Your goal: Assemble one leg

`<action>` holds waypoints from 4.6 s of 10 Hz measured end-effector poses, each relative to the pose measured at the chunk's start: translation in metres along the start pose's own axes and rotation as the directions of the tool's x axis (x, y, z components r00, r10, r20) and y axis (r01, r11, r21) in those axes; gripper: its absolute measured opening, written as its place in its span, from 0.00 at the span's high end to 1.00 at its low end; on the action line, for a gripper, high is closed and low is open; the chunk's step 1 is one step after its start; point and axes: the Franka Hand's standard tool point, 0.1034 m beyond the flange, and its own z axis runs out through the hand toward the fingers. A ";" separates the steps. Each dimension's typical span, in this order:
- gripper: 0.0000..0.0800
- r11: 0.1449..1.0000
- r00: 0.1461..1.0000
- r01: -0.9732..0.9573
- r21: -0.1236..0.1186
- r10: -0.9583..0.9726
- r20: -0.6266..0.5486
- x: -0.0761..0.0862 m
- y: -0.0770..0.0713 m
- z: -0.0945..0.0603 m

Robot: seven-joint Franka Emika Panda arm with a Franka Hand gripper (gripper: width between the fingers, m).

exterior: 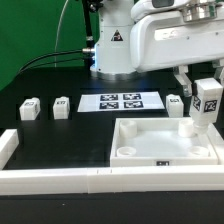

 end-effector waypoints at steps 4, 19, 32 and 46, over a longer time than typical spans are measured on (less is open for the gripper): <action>0.63 1.000 1.000 0.003 0.001 -0.003 0.008 0.001 0.008 0.018; 0.63 1.000 1.000 0.007 0.001 -0.007 0.000 0.004 0.010 0.027; 0.63 1.000 0.993 0.006 -0.028 -0.009 -0.115 -0.015 0.014 0.039; 0.19 1.000 0.997 0.024 -0.013 -0.025 -0.075 0.007 0.006 0.023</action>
Offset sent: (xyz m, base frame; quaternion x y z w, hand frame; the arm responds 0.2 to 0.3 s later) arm 0.0132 -0.0035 -0.0139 0.0024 0.0114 -0.0132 0.9998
